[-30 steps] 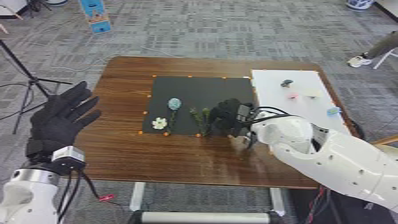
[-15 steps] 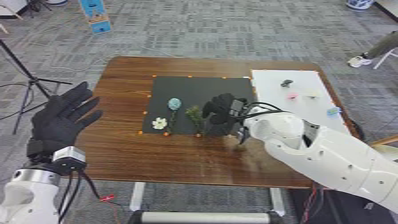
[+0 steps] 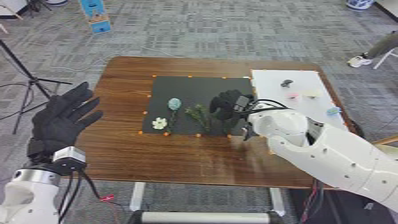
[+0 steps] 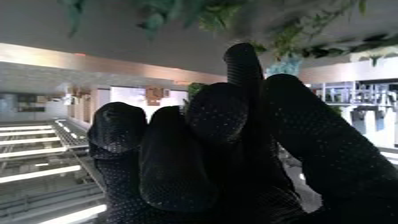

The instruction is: Arrange flowers

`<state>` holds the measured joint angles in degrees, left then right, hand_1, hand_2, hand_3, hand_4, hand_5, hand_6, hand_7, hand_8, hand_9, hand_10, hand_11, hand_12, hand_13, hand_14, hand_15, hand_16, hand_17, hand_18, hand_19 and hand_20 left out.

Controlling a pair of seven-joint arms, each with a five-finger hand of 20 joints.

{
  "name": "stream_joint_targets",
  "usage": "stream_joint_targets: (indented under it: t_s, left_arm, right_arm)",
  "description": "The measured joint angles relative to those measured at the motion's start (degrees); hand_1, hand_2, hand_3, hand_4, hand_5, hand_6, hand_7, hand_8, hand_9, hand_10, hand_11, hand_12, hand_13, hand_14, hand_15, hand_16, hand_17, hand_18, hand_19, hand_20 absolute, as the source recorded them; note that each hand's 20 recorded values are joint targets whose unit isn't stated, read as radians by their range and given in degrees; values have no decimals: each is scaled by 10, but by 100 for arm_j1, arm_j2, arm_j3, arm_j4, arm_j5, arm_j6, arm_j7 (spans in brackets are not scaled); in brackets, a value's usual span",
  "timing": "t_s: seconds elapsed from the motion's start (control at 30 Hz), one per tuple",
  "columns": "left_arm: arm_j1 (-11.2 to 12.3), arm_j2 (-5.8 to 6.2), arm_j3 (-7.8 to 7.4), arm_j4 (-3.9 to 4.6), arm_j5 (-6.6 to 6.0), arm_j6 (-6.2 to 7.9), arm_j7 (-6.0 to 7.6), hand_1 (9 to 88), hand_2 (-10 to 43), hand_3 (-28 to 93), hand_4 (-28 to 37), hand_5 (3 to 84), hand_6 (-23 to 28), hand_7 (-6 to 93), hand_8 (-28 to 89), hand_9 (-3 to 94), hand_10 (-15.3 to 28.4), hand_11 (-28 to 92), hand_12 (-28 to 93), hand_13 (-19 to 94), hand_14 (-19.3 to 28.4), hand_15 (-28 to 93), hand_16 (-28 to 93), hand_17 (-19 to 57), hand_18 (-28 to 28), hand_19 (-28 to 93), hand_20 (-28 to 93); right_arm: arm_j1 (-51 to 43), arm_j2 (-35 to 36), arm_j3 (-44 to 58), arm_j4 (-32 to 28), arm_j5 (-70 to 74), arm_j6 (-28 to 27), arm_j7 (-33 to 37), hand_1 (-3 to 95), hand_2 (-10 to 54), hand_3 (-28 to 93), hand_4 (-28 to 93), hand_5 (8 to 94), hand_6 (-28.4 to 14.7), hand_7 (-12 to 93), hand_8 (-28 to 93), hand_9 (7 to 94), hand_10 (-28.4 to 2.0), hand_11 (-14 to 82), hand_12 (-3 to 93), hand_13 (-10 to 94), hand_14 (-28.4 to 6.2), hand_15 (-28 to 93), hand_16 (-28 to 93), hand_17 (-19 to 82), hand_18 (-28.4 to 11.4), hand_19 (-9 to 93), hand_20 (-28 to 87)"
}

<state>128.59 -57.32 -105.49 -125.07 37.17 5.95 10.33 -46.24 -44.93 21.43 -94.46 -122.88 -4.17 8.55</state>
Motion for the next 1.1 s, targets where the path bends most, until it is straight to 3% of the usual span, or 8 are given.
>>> stream_joint_targets:
  t_s: [0.3, 0.4, 0.5, 0.63, 0.7, 0.77, 0.93, 1.1]
  left_arm:
    - [11, -1, -5, -1, 0, -40, -10, 195, -63, 722, -283, 331, 37, 199, -94, 255, 111, 204, 185, 209, 132, 263, 38, -101, 219, 433, 118]
    - [11, -1, -5, -1, 1, -54, -20, 195, -63, 722, -283, 332, 37, 199, -94, 255, 111, 203, 185, 209, 132, 262, 38, -101, 219, 433, 118]
    - [10, -1, -8, -1, 2, -61, -32, 195, -63, 723, -283, 333, 38, 200, -94, 256, 112, 205, 185, 209, 132, 263, 38, -101, 219, 434, 118]
    - [10, -1, -10, 1, 2, -81, -40, 194, -62, 722, -283, 334, 38, 200, -95, 257, 111, 205, 184, 210, 132, 263, 38, -101, 219, 434, 118]
    - [10, -1, -10, 3, 2, -91, -42, 195, -62, 722, -283, 334, 38, 200, -94, 257, 111, 206, 184, 210, 132, 263, 38, -101, 219, 434, 118]
    - [10, -1, -10, 4, 2, -103, -45, 195, -62, 722, -283, 335, 38, 201, -94, 257, 112, 206, 184, 210, 132, 263, 38, -101, 219, 434, 118]
    - [15, -1, -11, 4, 2, -113, -47, 194, -62, 722, -283, 336, 38, 201, -95, 258, 113, 205, 183, 211, 132, 263, 38, -101, 219, 434, 118]
    - [53, -1, -36, -3, 4, -114, -45, 194, -63, 723, -283, 336, 38, 200, -95, 259, 113, 206, 183, 211, 132, 263, 38, -101, 219, 434, 117]
  right_arm:
    - [-107, 135, 142, -116, 12, -83, 54, 200, 39, 778, -257, 550, 5, 162, -120, 755, -119, 665, 343, 753, -97, 914, 388, 385, -235, 932, 493]
    - [-358, 213, 549, -296, 187, 149, 378, 194, 8, 758, -279, 563, -1, 160, -115, 754, -120, 655, 340, 752, -95, 913, 386, 387, -233, 932, 493]
    - [-513, 366, 782, -500, 504, 1063, 1018, 215, -31, 747, -282, 571, -2, 164, -110, 736, -117, 603, 327, 741, -93, 907, 391, 378, -227, 925, 489]
    - [-329, 590, 610, -441, 403, 2647, 1896, 309, -85, 691, -282, 549, -6, 168, -109, 656, -107, 320, 255, 694, -93, 892, 381, 342, -214, 882, 487]
    - [-173, 662, 541, -272, 78, 2961, 2270, 406, -94, 593, -282, 501, -9, 169, -108, 578, -100, 193, 201, 664, -93, 890, 374, 321, -206, 854, 486]
    - [-43, 715, 538, -21, -287, 2936, 2545, 532, -95, 411, -283, 428, -28, 160, -103, 462, -107, 123, 169, 617, -98, 890, 356, 291, -198, 810, 473]
    - [106, 907, 552, 562, -467, 2066, 2755, 618, -95, 323, -283, 290, -61, 117, -76, 305, -87, 92, 161, 558, -100, 901, 333, 251, -178, 760, 448]
    - [-194, 990, 963, 1033, -9, 1175, 2725, 623, -95, 222, -255, 253, -100, 54, -45, 266, -142, 46, 161, 532, -117, 903, 316, 231, -185, 744, 449]
